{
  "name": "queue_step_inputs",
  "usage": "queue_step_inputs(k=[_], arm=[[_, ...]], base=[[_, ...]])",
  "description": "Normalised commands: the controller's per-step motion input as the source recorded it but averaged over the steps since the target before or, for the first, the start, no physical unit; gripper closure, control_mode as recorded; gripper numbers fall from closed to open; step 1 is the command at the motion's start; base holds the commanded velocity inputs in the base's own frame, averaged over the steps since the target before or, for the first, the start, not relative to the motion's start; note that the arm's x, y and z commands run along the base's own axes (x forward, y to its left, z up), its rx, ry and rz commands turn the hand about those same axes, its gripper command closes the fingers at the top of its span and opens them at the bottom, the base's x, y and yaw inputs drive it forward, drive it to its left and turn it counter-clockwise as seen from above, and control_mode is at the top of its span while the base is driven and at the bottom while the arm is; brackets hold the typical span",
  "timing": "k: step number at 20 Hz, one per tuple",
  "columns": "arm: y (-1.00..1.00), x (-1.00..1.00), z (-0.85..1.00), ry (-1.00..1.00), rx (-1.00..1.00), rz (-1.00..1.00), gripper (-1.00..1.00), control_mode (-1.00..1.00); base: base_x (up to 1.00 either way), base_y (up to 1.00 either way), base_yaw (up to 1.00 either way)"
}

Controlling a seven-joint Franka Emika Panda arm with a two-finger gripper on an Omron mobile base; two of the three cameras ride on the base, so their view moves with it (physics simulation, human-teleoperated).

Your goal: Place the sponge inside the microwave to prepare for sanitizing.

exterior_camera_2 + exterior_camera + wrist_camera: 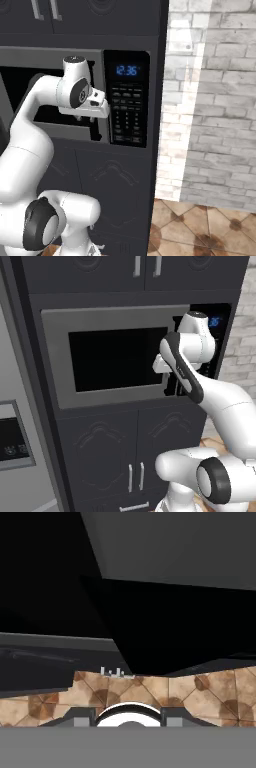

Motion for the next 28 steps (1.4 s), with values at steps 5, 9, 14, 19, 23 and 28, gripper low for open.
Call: queue_step_inputs(k=[5, 9, 14, 19, 23, 28], arm=[[0.00, -0.07, 0.00, -0.01, 0.00, 0.00, -1.00, -1.00], [0.00, -0.15, 0.03, -0.18, 0.00, 0.00, -1.00, -1.00], [0.00, -0.16, 0.10, -0.24, 0.00, 0.00, -1.00, -1.00], [0.00, -0.07, 0.09, -0.23, 0.00, 0.00, -1.00, -1.00], [-0.01, 0.00, 0.13, -0.08, 0.00, -0.04, -1.00, -1.00], [-0.07, 0.06, 0.17, 0.00, 0.02, -0.11, -1.00, -1.00]], base=[[0.00, 0.00, 0.00], [0.00, 0.00, 0.00], [0.00, 0.00, 0.00], [0.00, 0.00, 0.00], [0.00, 0.00, 0.00], [0.00, 0.00, 0.00]])
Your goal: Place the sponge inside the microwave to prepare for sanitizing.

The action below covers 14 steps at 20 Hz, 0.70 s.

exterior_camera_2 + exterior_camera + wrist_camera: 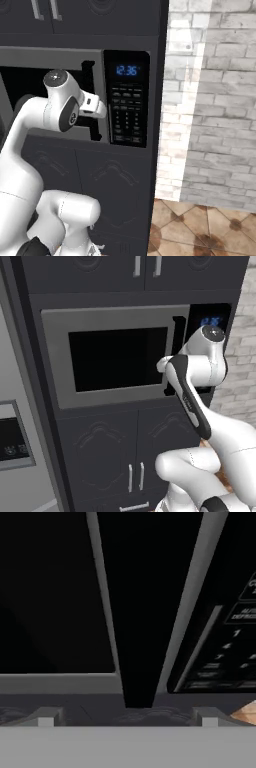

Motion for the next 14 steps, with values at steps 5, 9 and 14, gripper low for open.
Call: queue_step_inputs(k=[5, 9, 14], arm=[[-0.12, 0.18, 0.14, 0.00, 0.01, -0.07, -1.00, -1.00], [0.00, 0.29, 0.01, -0.06, 0.00, 0.00, -1.00, -1.00], [-0.01, 0.38, 0.00, 0.00, 0.00, 0.00, -1.00, -1.00]], base=[[0.00, 0.00, 0.00], [0.00, 0.00, 0.00], [0.00, 0.00, 0.00]])
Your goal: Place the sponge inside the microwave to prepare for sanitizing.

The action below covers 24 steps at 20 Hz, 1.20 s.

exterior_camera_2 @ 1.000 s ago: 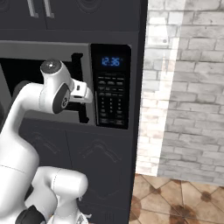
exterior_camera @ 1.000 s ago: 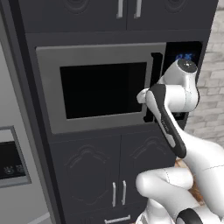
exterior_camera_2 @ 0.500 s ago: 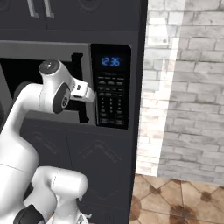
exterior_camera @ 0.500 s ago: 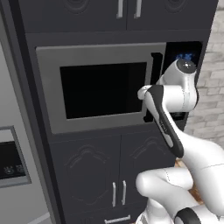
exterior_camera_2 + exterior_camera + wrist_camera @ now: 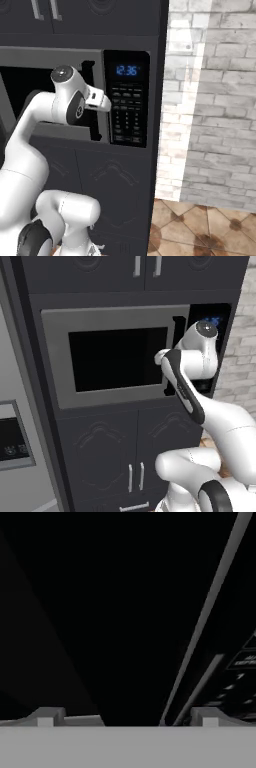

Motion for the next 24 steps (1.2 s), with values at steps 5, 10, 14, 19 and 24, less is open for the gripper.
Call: queue_step_inputs(k=[5, 10, 14, 19, 24], arm=[[0.00, 0.36, -0.02, 0.00, 0.00, 0.00, -1.00, -1.00], [0.00, 0.33, -0.04, 0.00, 0.00, 0.00, -1.00, -1.00], [0.00, 0.28, -0.10, -0.01, 0.01, 0.00, -1.00, -1.00], [0.00, 0.30, -0.15, -0.03, 0.04, 0.00, 1.00, -1.00], [0.01, 0.31, -0.15, 0.00, 0.10, 0.00, 1.00, -1.00]], base=[[0.00, 0.00, 0.00], [0.00, 0.00, 0.00], [0.00, 0.00, 0.00], [0.00, 0.00, 0.00], [0.00, 0.00, 0.00]])
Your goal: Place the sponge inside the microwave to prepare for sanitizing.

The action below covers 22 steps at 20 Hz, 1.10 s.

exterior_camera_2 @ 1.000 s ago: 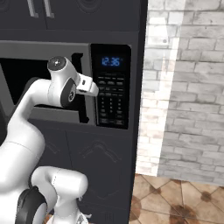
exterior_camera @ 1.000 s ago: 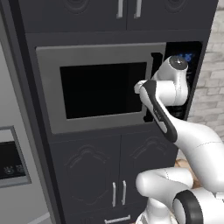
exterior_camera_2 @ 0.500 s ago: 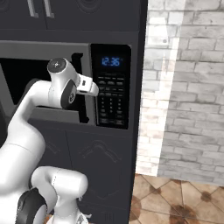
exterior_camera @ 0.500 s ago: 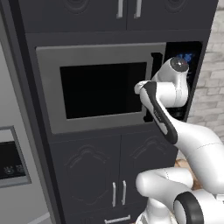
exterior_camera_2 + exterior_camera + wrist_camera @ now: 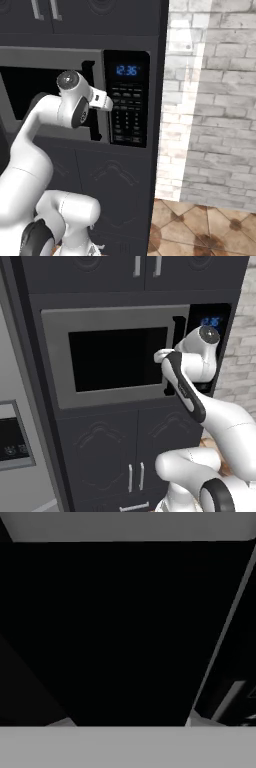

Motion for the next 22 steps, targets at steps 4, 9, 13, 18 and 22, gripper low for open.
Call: queue_step_inputs(k=[4, 9, 13, 18, 22], arm=[[0.17, 0.06, -0.16, 0.00, 0.14, 0.04, 1.00, -1.00], [0.21, -0.10, -0.10, -0.01, 0.14, 0.10, 1.00, -1.00], [0.29, -0.35, -0.04, -0.07, 0.11, 0.09, 1.00, -1.00], [0.28, -0.45, 0.00, -0.03, 0.10, 0.04, 1.00, -1.00], [0.28, -0.50, 0.00, -0.01, 0.08, 0.00, 1.00, -1.00]], base=[[0.00, 0.00, 0.00], [0.00, 0.00, 0.00], [0.00, 0.00, 0.00], [0.00, 0.00, 0.00], [0.00, 0.00, 0.00]])
